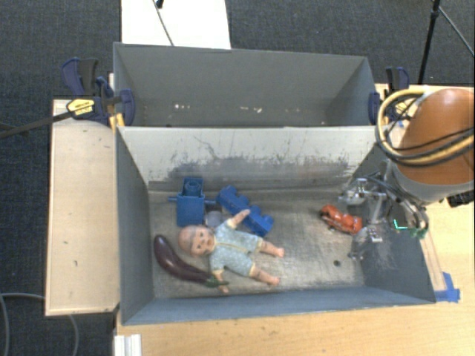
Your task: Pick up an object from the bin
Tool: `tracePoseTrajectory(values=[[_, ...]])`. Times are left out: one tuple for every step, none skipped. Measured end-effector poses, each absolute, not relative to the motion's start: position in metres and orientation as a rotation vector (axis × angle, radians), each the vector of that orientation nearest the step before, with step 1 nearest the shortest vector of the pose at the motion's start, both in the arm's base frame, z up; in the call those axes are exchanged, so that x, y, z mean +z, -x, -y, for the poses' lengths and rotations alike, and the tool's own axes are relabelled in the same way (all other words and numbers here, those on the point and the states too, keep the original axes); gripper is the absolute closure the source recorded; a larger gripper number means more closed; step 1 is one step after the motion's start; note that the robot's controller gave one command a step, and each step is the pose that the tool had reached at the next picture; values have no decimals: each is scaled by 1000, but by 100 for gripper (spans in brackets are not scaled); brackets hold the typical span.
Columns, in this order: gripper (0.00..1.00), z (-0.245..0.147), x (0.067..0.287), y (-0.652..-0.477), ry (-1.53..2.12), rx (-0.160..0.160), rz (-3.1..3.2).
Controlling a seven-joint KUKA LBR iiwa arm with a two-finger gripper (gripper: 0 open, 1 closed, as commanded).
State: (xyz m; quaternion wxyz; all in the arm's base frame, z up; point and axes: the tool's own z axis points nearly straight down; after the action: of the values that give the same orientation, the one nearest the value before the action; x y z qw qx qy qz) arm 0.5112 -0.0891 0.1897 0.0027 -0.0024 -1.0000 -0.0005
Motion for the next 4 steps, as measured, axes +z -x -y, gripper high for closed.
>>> tracePoseTrajectory(values=[[0,89,194,-513,3,0,3144],[0,108,133,-550,107,1,3150],[0,135,81,-564,588,0,3092],[0,132,73,-582,332,1,3128]])
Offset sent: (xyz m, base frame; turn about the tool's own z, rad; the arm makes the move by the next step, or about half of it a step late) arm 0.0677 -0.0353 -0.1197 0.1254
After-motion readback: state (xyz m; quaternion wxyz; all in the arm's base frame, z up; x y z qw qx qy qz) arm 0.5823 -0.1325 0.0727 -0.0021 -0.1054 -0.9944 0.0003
